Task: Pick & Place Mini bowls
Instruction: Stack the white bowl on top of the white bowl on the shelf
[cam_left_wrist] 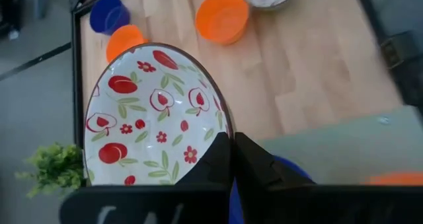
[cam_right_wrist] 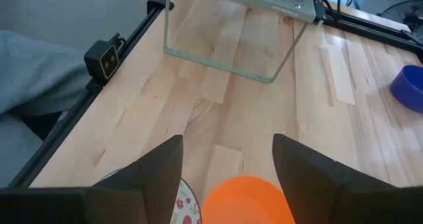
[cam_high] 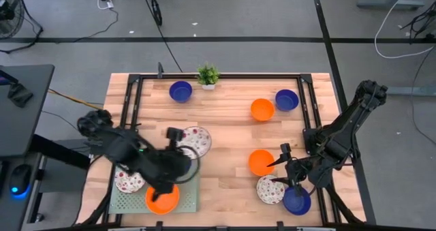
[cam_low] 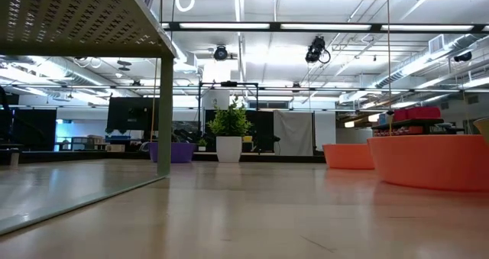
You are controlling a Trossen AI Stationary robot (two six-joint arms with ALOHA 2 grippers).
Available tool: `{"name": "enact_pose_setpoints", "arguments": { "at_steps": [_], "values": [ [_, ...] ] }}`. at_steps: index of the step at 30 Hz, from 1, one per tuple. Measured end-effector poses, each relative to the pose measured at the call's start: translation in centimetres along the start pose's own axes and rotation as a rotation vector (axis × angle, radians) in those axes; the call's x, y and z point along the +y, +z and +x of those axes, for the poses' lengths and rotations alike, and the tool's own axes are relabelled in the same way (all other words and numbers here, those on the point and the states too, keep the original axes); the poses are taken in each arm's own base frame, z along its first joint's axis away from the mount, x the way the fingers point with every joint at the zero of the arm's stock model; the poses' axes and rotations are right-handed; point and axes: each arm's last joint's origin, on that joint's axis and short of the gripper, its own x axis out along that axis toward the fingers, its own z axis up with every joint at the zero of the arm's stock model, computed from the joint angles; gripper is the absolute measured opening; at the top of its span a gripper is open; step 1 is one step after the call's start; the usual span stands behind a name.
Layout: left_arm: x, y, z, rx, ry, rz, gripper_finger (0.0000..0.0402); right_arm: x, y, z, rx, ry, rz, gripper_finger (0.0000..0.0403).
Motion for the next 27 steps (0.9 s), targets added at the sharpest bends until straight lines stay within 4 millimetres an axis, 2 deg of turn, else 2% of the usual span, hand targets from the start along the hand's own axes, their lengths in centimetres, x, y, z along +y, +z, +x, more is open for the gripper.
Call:
{"name": "enact_pose_setpoints", "arguments": {
  "at_steps": [4,10,19,23,27],
  "values": [
    [-1.1,-0.9,-2.3,-0.043,-0.061,-0.058,0.0007,0.0,0.0,0.0,-0.001,-0.001,0.001,0.0236],
    [-4.0,-2.3,-5.1,-0.069,-0.205,-0.014,0.0007,0.0,0.0,0.0,-0.002,0.0,0.003,0.0236],
    [-7.2,-4.1,-7.8,-0.103,-0.269,-0.072,0.0007,0.0,0.0,0.0,-0.003,0.0,0.006,0.0236],
    [-8.4,-4.8,-8.0,-0.122,-0.232,-0.064,0.0007,0.0,0.0,0.0,-0.004,0.0,0.006,0.0236],
    [-9.7,-5.6,-6.6,-0.081,-0.179,0.028,0.0007,0.0,0.2,0.0,-0.02,0.003,0.01,0.0236]
  ]
}}
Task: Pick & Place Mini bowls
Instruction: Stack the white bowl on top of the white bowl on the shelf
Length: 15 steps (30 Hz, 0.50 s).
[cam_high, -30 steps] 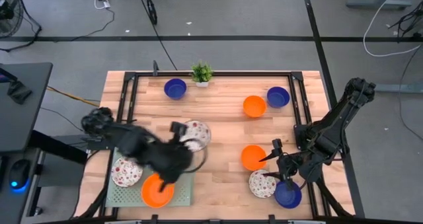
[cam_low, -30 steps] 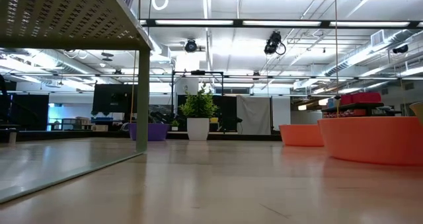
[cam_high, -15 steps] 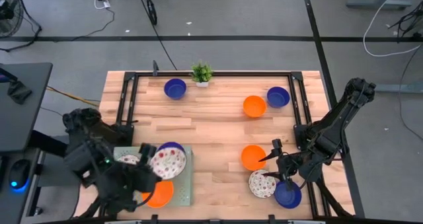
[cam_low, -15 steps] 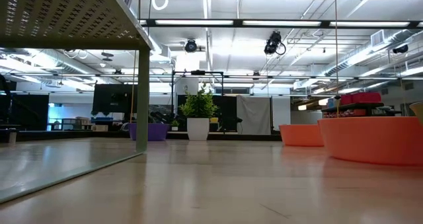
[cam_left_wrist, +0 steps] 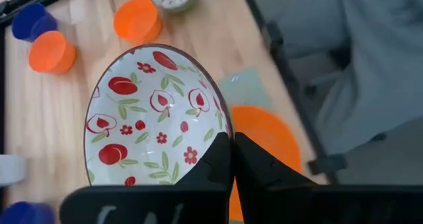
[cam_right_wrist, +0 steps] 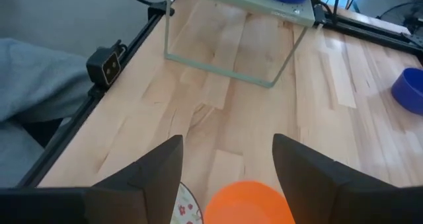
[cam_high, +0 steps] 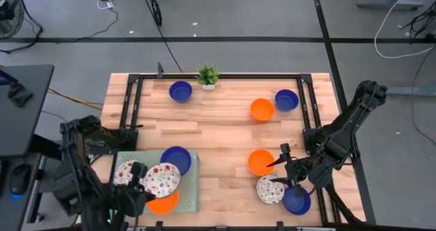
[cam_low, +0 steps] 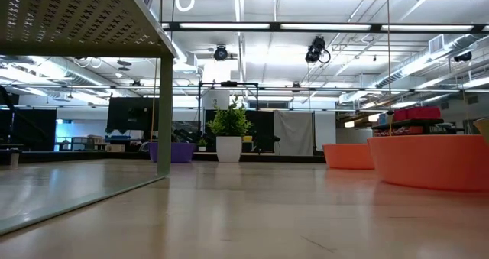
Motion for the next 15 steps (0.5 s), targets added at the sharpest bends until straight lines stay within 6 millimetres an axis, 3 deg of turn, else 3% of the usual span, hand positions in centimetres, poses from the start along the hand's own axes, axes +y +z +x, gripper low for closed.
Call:
{"name": "enact_pose_setpoints", "arguments": {
  "at_steps": [4,9,15],
  "values": [
    [0.2,-0.2,1.3,0.039,0.034,0.09,0.0007,0.0,0.4,0.0,-0.043,-0.019,-0.017,0.0236],
    [2.1,-0.5,0.8,0.036,0.047,0.128,0.0007,-0.2,0.6,0.1,-0.05,-0.037,-0.021,0.0236],
    [4.1,-2.4,1.2,0.106,0.031,0.202,0.0008,-0.8,0.7,0.5,-0.047,-0.064,-0.003,0.0236]
  ]
}}
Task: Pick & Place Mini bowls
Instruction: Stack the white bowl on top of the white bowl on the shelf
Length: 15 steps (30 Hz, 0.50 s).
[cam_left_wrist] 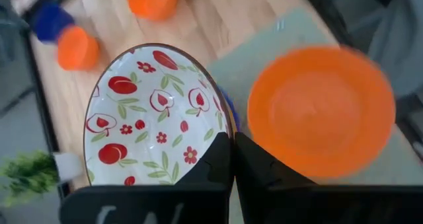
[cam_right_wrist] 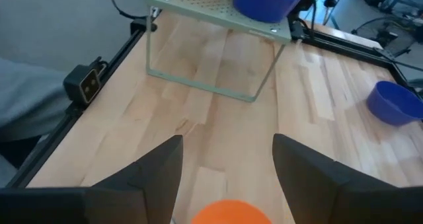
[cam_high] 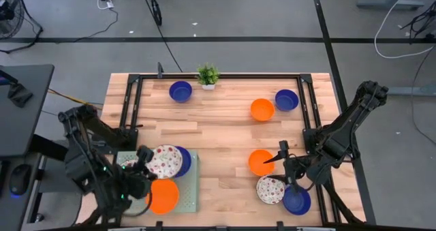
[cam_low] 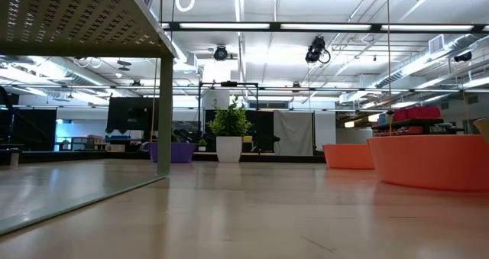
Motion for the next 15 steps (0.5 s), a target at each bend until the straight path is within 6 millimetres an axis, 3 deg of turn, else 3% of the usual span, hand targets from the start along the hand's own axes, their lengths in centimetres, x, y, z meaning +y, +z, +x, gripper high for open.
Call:
{"name": "enact_pose_setpoints", "arguments": {
  "at_steps": [7,15],
  "values": [
    [0.6,-2.5,-0.4,0.08,-0.17,-0.11,0.0007,-0.8,0.3,0.5,-0.008,-0.033,0.032,0.0236],
    [-0.5,-3.0,-1.4,0.047,-0.177,-0.084,0.0007,-1.4,0.3,0.9,-0.002,-0.06,0.076,0.0236]
  ]
}}
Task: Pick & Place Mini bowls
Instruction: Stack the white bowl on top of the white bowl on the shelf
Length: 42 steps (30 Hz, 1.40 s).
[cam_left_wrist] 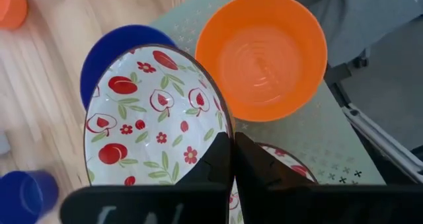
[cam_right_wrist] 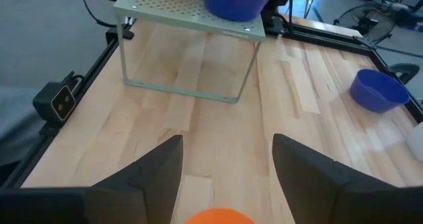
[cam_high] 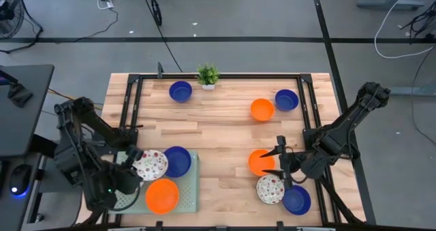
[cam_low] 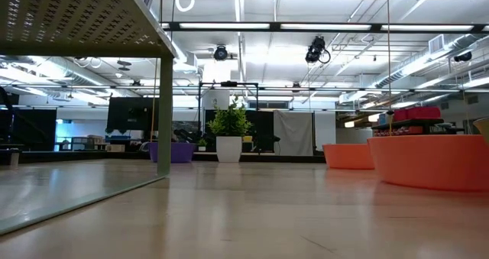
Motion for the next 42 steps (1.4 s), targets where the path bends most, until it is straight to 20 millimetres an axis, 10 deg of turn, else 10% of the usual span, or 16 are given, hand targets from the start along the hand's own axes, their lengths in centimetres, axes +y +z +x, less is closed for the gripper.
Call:
{"name": "enact_pose_setpoints", "arguments": {
  "at_steps": [42],
  "values": [
    [-4.0,-2.1,-1.4,0.009,-0.1,-0.216,0.0007,0.2,-1.9,1.0,-0.038,0.017,-0.001,0.0236]
  ]
}}
